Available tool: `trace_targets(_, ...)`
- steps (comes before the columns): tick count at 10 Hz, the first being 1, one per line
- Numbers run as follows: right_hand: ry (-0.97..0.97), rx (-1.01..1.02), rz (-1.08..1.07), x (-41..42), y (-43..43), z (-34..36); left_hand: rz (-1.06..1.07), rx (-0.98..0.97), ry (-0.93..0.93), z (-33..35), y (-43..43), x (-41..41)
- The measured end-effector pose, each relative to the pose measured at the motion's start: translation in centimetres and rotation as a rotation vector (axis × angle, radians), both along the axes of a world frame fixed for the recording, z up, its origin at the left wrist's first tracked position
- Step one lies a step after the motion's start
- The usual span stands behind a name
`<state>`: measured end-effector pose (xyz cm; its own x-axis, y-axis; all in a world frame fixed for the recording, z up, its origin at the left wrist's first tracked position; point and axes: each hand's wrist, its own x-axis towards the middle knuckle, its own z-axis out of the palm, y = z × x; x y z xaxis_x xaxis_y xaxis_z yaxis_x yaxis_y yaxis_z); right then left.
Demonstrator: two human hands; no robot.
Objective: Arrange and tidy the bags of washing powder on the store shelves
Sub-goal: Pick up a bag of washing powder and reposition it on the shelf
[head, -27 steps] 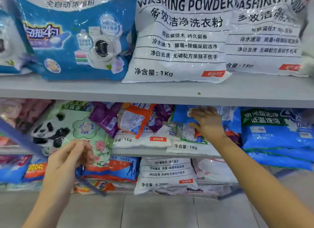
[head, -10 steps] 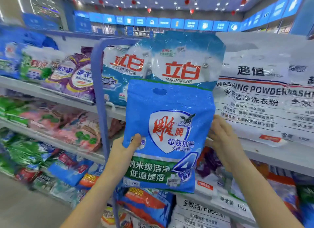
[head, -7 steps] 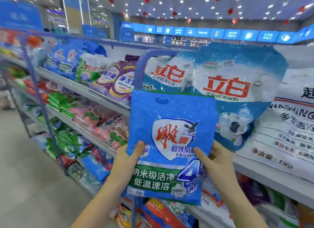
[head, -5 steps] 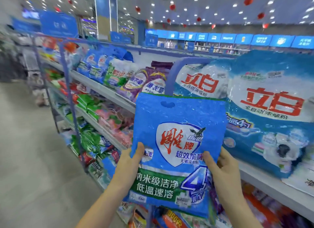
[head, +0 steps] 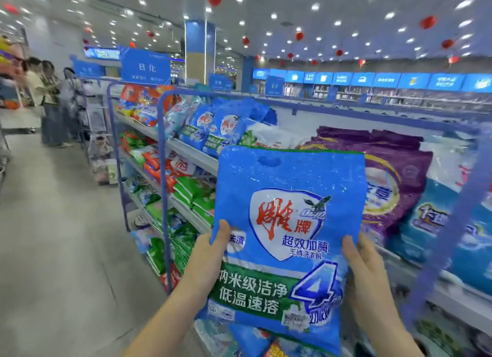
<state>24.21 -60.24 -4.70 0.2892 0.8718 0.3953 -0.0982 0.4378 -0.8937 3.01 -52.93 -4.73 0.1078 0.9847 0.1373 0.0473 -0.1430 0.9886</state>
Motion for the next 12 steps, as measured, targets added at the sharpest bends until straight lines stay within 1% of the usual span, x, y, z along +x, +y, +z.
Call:
trace_targets(1, -0.01, -0.148, 0.057, -4.0, 5.1, -0.8, -0.01, 0.017, -0.005, 1.0, 5.3, -3.7)
trace_targets(2, 0.005, -0.253, 0.083, -7.3, 9.7, -1.7, -0.007, -0.002, 0.022, 1.7, 10.1, -6.0)
trace_targets(4, -0.056, -0.262, -0.093, -10.4, 18.2, -0.1, -0.13, -0.123, -0.079, 2.2, 19.3, -7.5)
trace_targets(5, -0.058, -0.232, -0.146, -11.2, 22.8, 0.3, -0.188, -0.155, -0.068, 2.6, 25.7, -7.5)
trace_targets(6, -0.012, -0.178, -0.15, -11.5, 28.0, 0.9, -0.183, -0.163, -0.085, 4.1, 29.4, -7.7)
trace_targets(7, -0.003, -0.171, -0.192, -11.5, 33.0, 1.7, -0.231, -0.139, -0.211, 4.6, 35.6, -7.8)
trace_targets(8, 0.023, -0.181, -0.241, -11.5, 37.2, 2.3, -0.27, -0.199, -0.389, 5.8, 42.9, -6.4)
trace_targets(9, 0.023, -0.154, -0.273, -11.7, 40.2, 3.6, -0.287, -0.187, -0.382, 6.2, 48.4, -6.2)
trace_targets(10, 0.007, -0.091, -0.339, -11.6, 43.0, 4.8, -0.382, -0.066, -0.308, 4.9, 51.3, -6.1)
trace_targets(11, -0.022, -0.075, -0.459, -11.8, 46.4, 5.8, -0.42, 0.023, -0.331, 5.6, 54.1, -5.7)
trace_targets(12, -0.036, -0.091, -0.577, -12.9, 49.6, 6.6, -0.5, 0.028, -0.312, 6.7, 57.6, -5.0)
